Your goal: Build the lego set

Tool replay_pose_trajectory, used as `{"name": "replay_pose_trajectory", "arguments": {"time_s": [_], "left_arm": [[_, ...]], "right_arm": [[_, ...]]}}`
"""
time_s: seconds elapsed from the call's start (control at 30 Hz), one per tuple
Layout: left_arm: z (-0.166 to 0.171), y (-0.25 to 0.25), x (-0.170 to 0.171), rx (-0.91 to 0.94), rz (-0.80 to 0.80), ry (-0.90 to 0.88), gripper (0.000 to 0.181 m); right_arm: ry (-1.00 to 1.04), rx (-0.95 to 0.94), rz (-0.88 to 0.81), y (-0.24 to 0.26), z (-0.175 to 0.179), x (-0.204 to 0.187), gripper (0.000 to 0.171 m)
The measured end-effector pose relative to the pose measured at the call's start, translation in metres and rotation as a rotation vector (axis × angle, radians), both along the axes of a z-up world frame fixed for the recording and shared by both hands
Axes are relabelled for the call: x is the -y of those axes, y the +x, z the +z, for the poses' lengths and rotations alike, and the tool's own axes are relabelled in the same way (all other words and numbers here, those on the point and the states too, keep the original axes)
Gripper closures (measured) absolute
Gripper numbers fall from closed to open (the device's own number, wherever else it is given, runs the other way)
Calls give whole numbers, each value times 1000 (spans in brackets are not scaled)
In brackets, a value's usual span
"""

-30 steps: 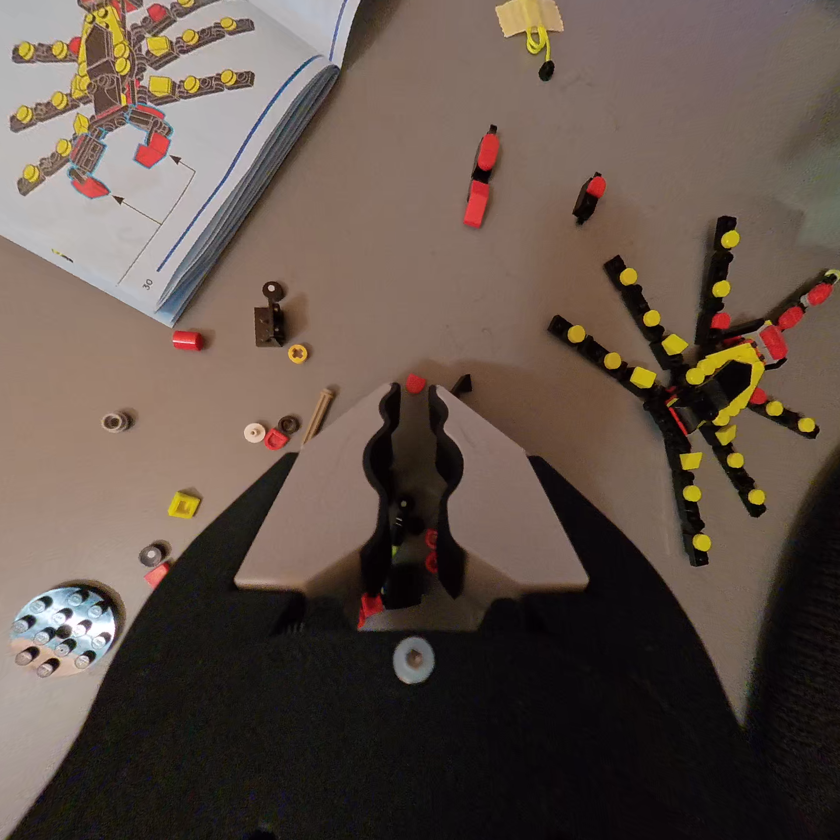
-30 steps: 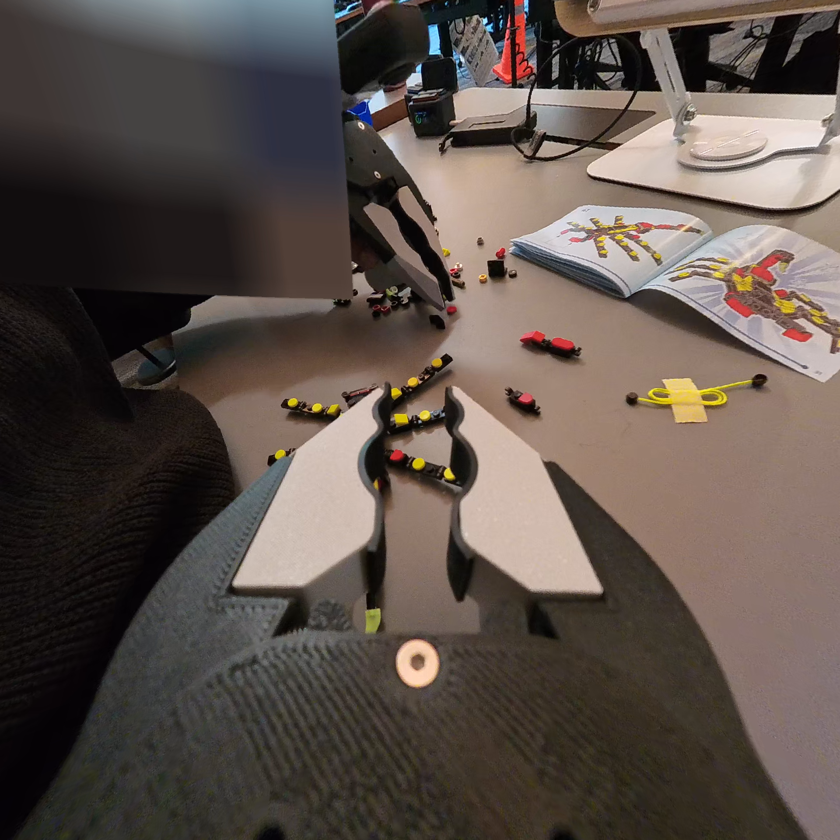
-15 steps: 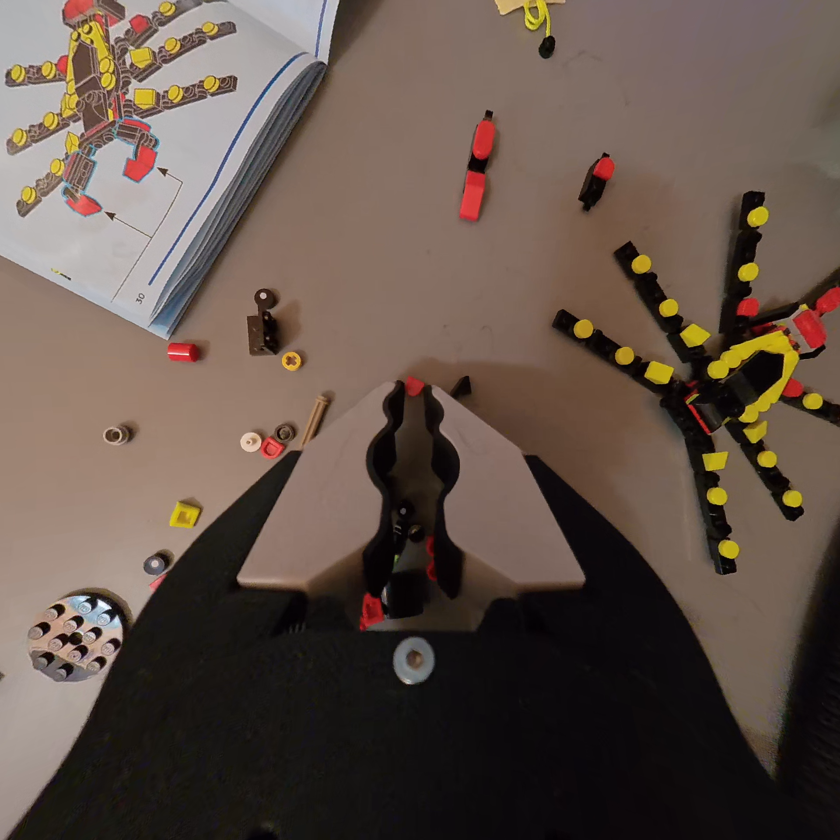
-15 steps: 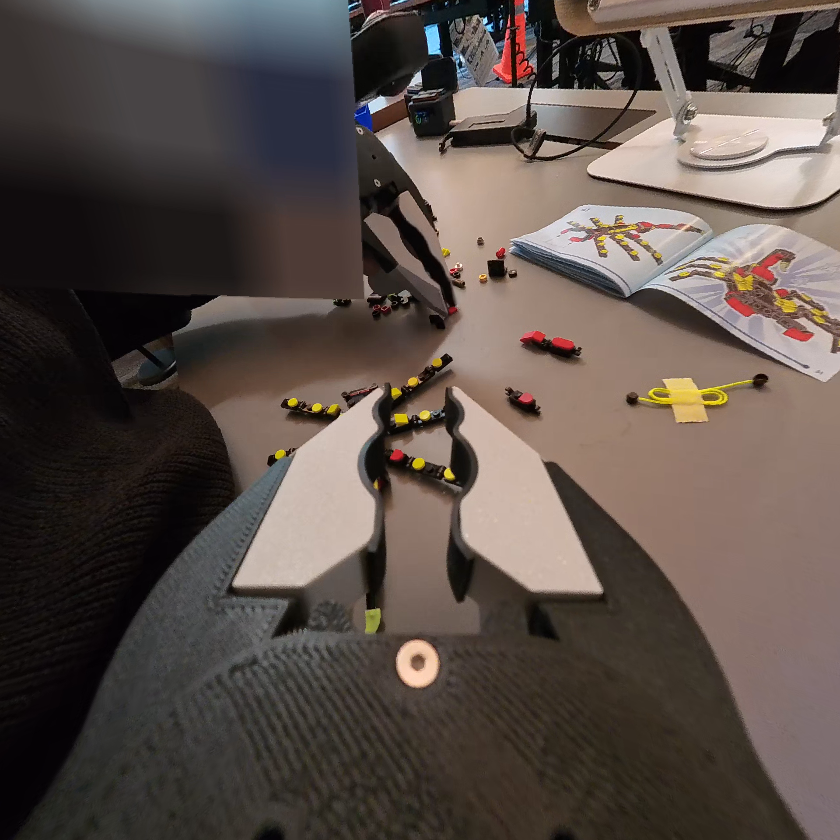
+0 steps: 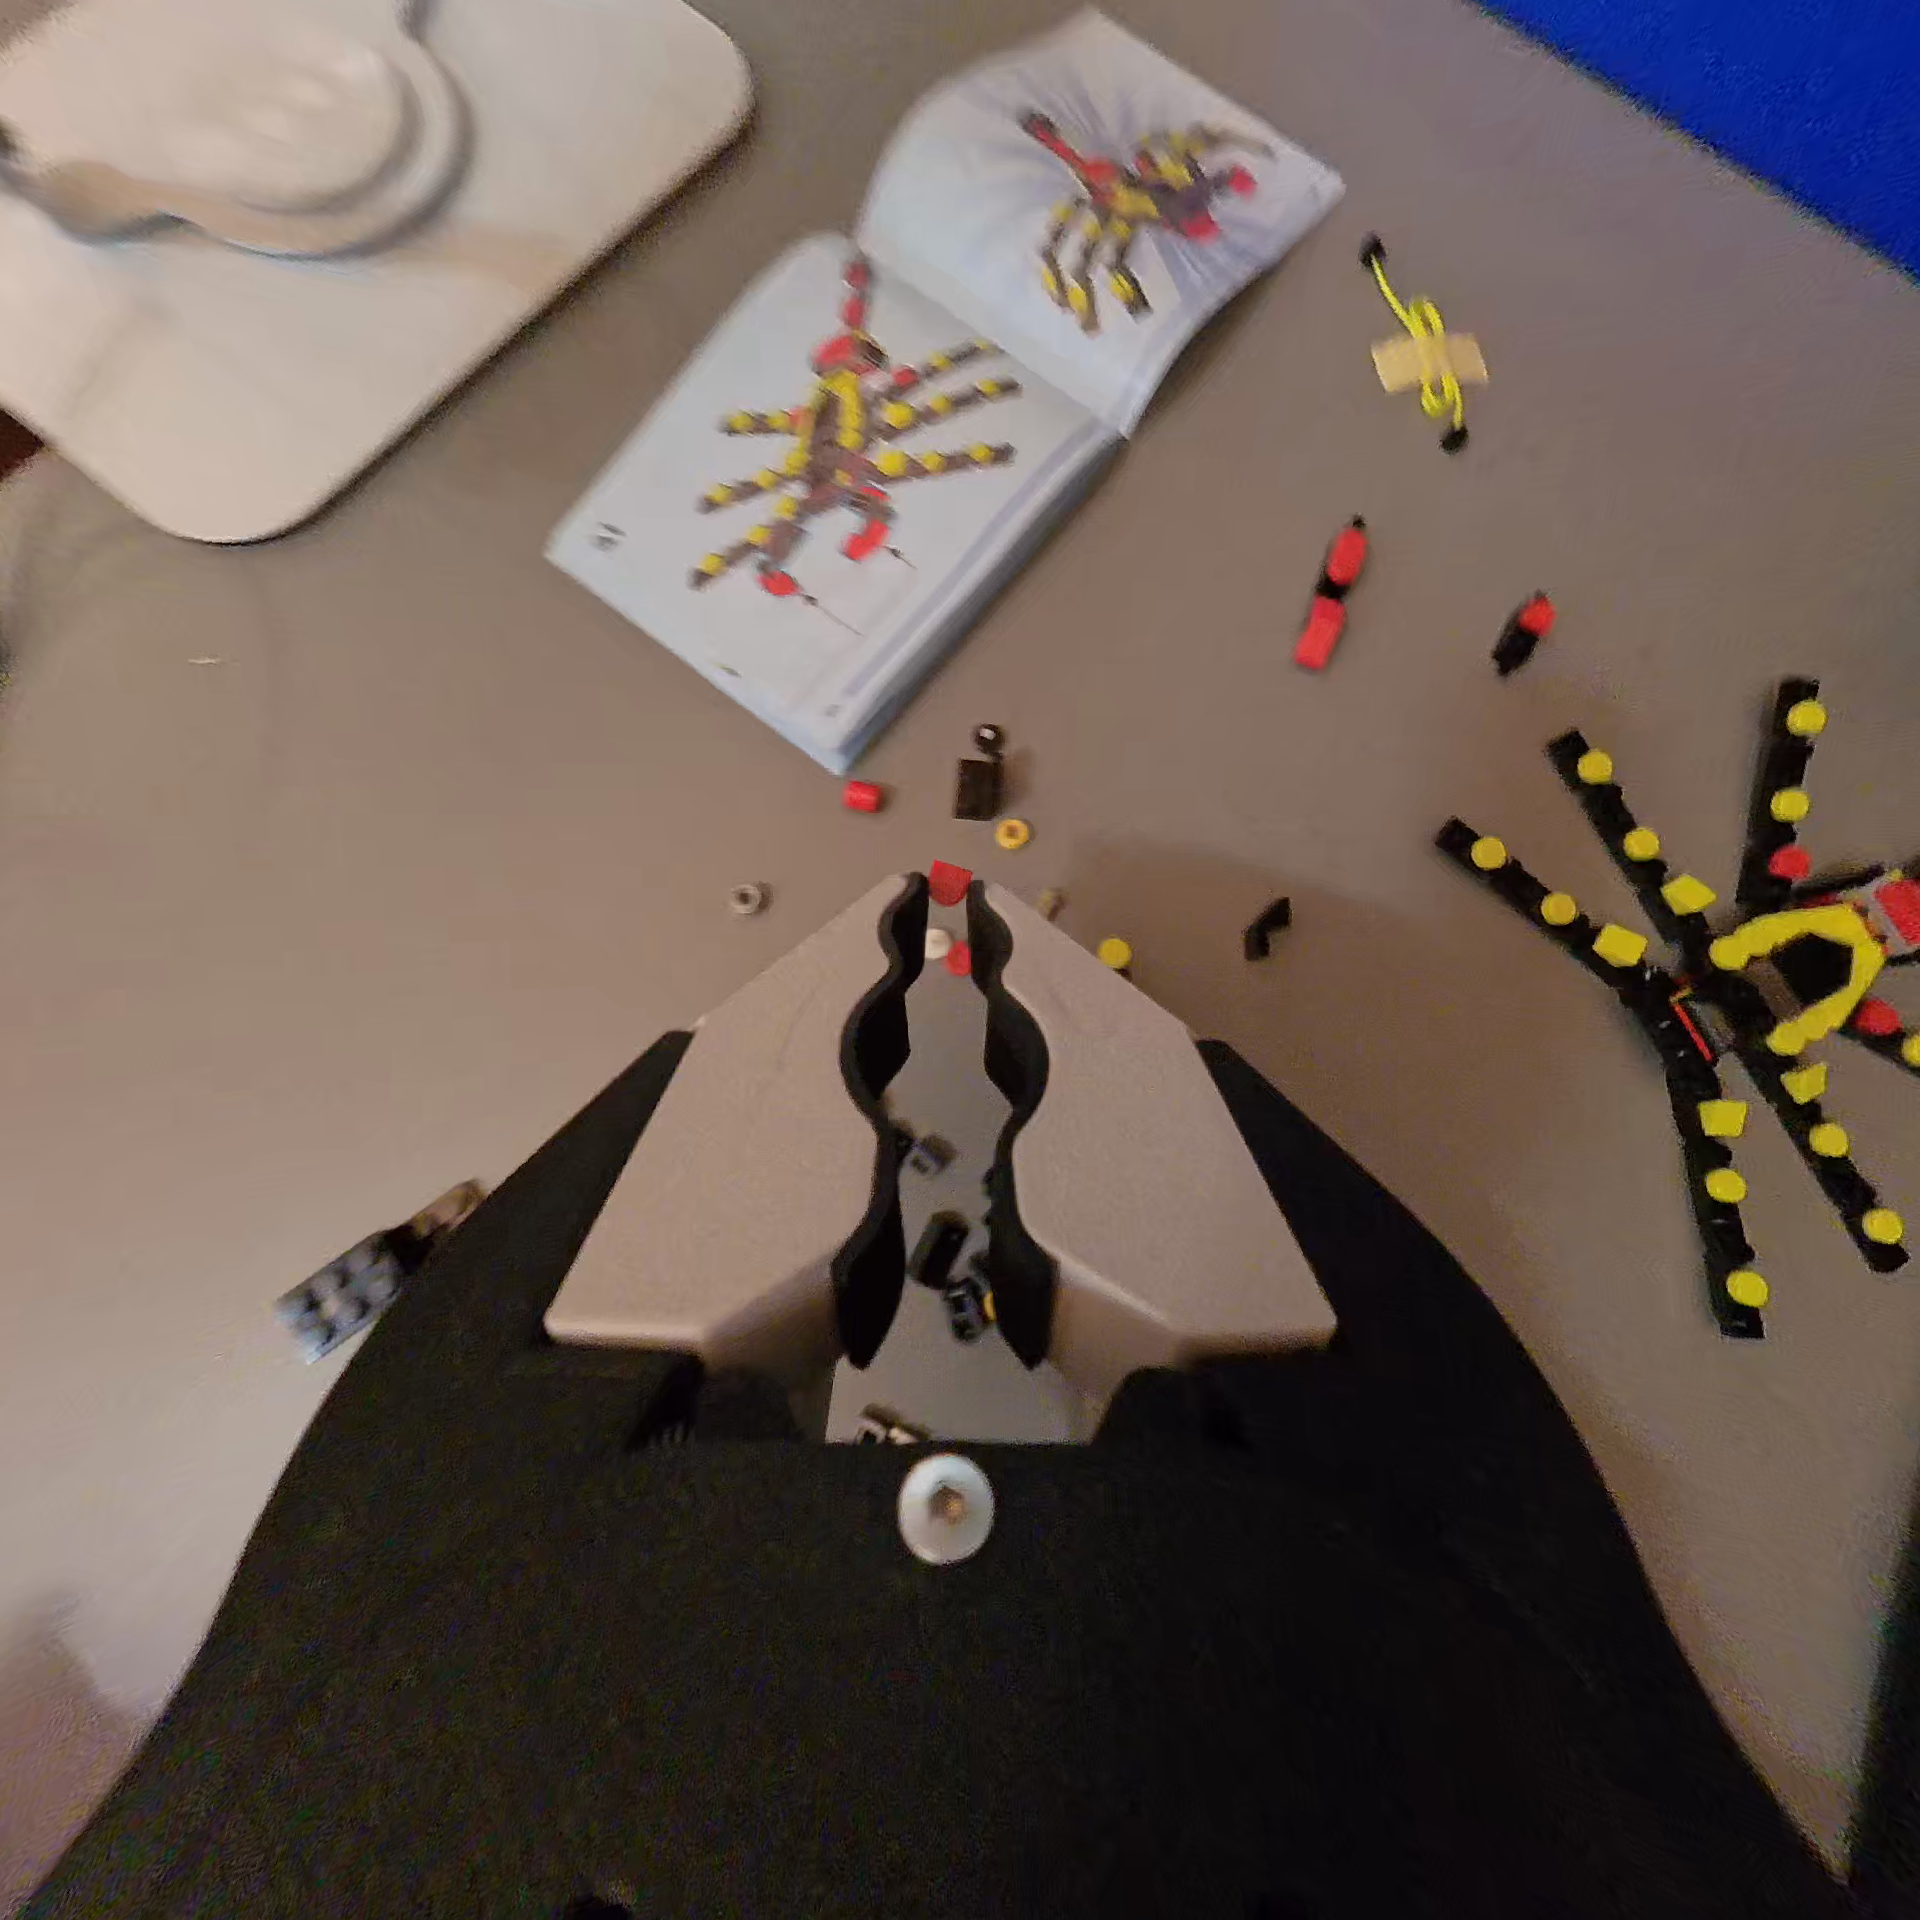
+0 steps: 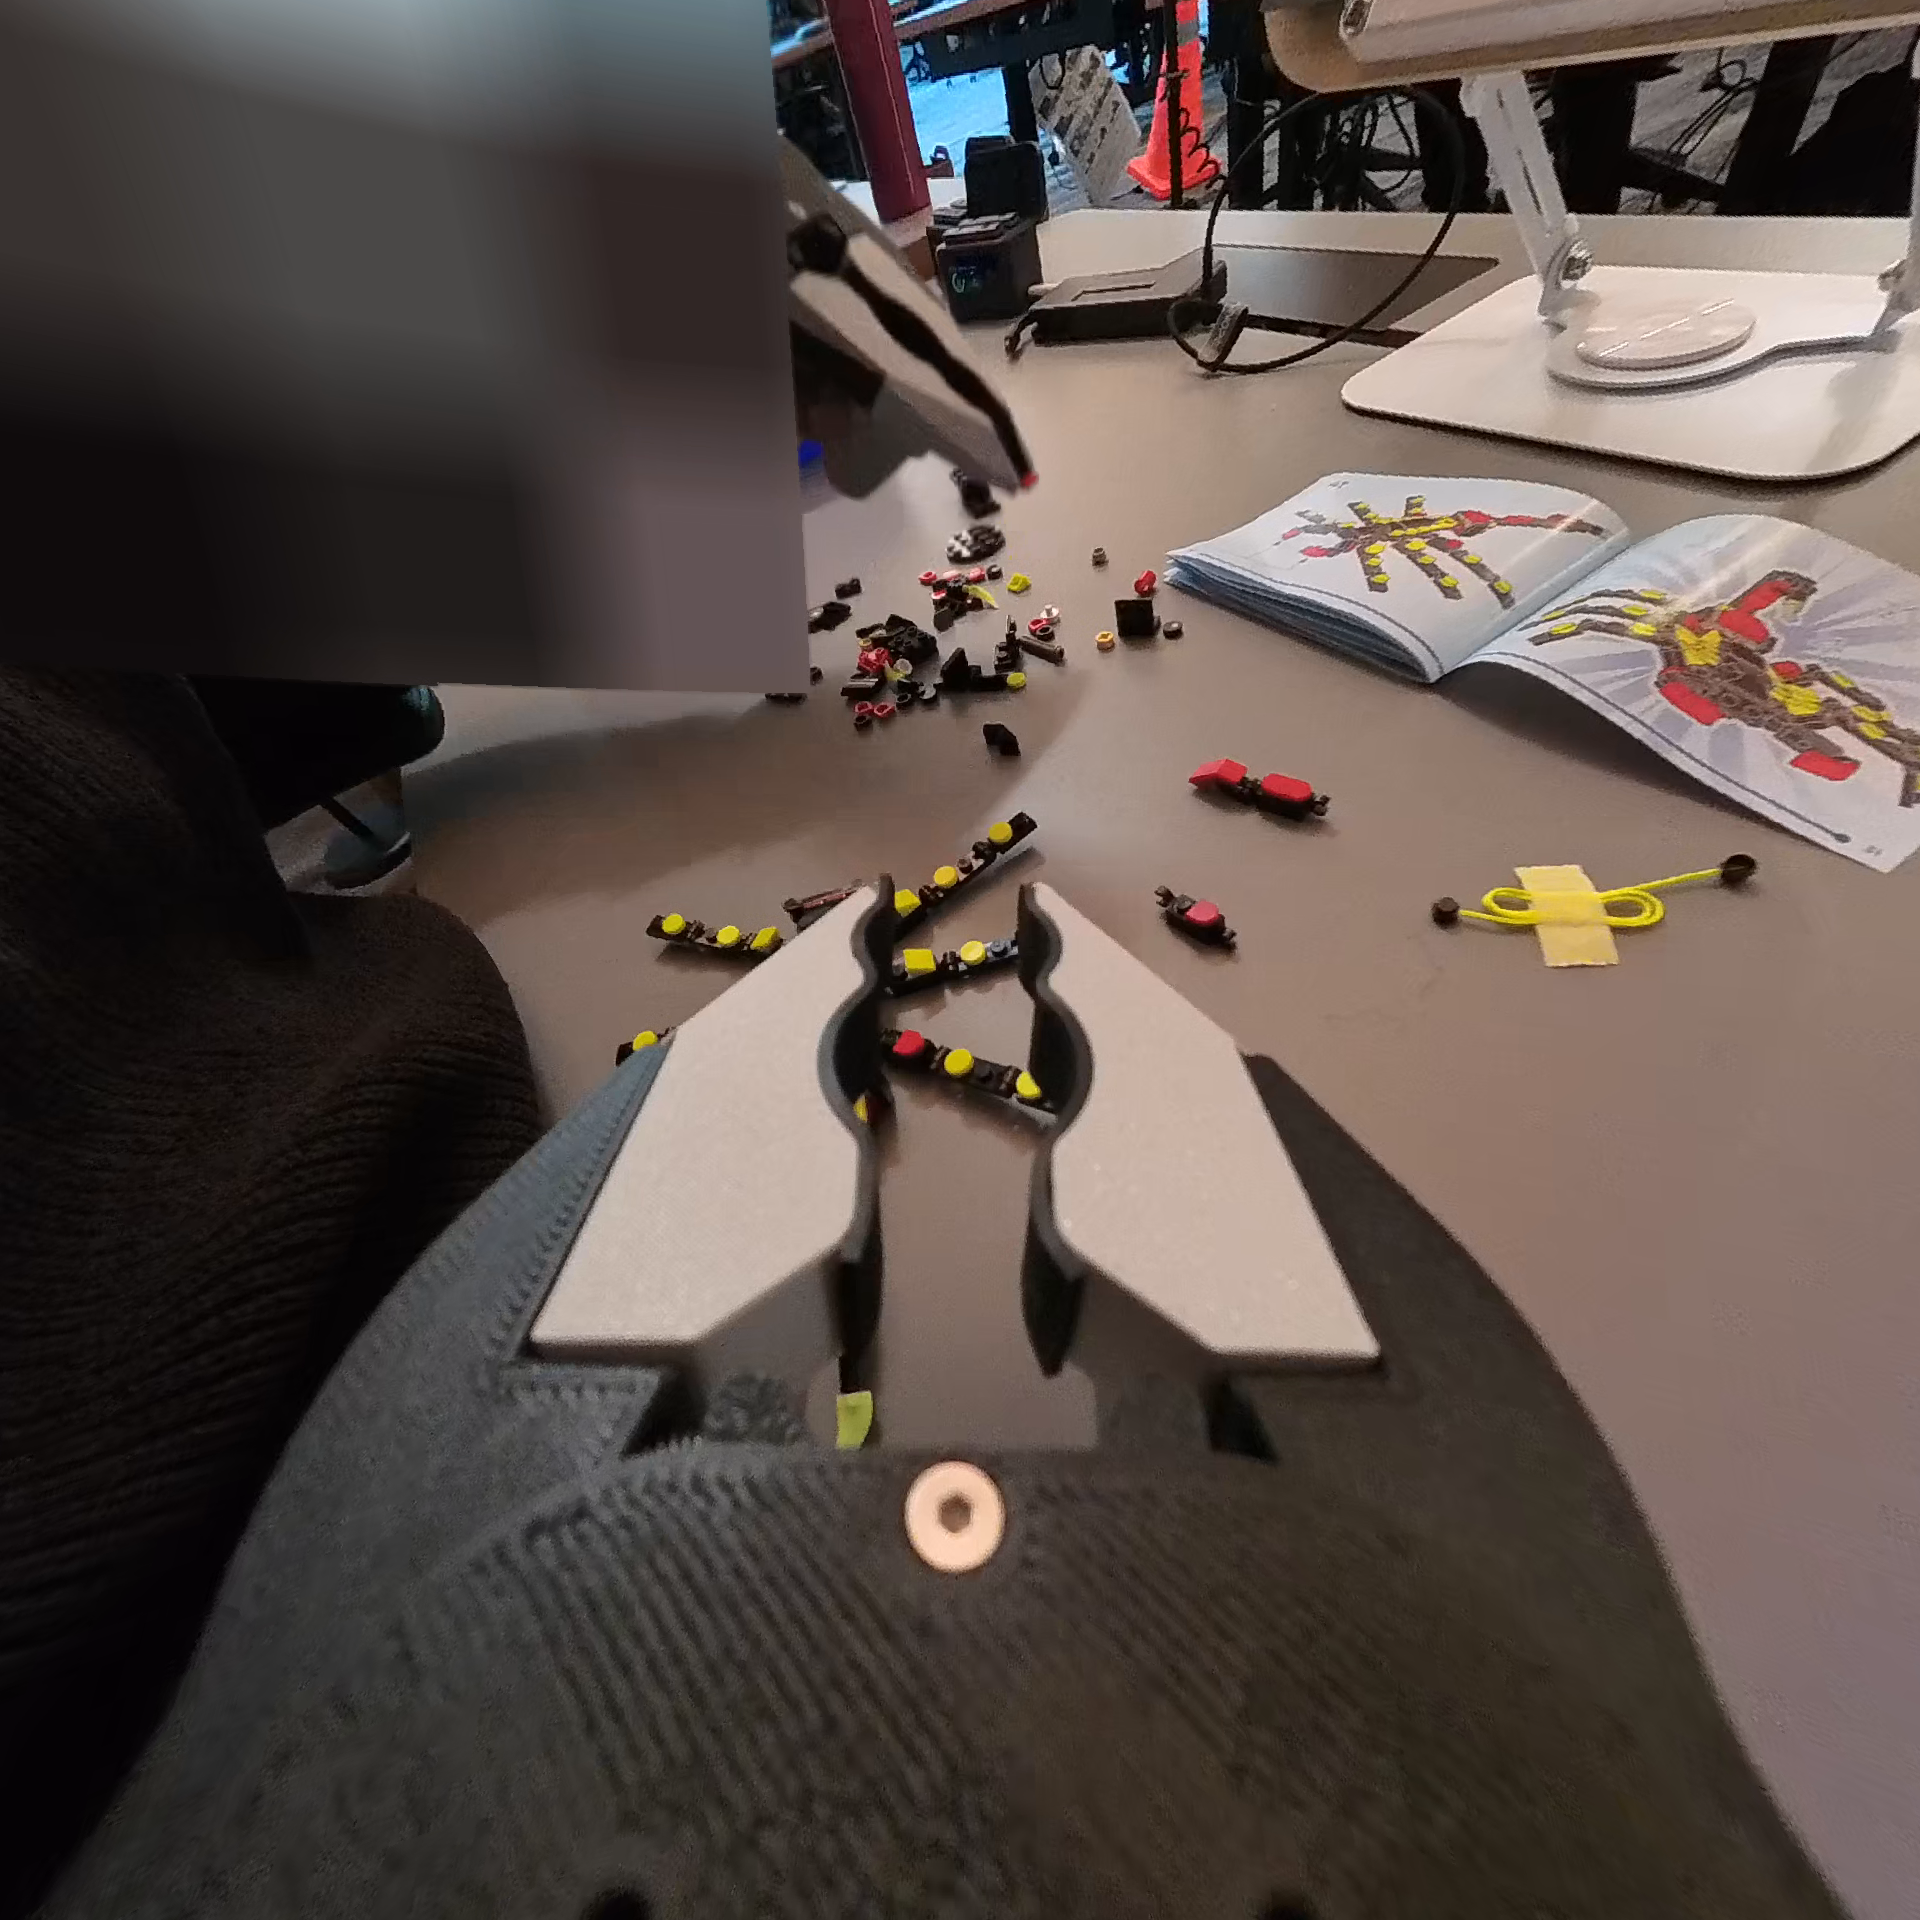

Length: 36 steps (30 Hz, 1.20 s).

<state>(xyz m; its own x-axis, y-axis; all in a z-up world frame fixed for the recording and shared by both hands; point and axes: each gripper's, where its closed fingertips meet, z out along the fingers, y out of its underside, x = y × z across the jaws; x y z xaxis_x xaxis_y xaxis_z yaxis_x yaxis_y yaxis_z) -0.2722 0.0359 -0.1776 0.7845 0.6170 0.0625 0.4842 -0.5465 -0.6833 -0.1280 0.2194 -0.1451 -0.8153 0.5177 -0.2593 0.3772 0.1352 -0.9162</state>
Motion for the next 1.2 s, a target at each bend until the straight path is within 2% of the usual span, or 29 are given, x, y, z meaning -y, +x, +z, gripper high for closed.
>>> {"name": "replay_pose_trajectory", "arguments": {"time_s": [0.23, 0.73, 1.2], "left_arm": [[27, -15, 31, -61, 77, 35, 177], [23, 2, 20, 1, -11, 24, 177], [28, 2, 24, -7, -6, 34, 181]], "right_arm": [[7, 4, 0, 0, -2, 1, 150], [11, 2, 2, 0, -2, 1, 150], [10, 3, 2, 0, -2, 1, 150]]}}
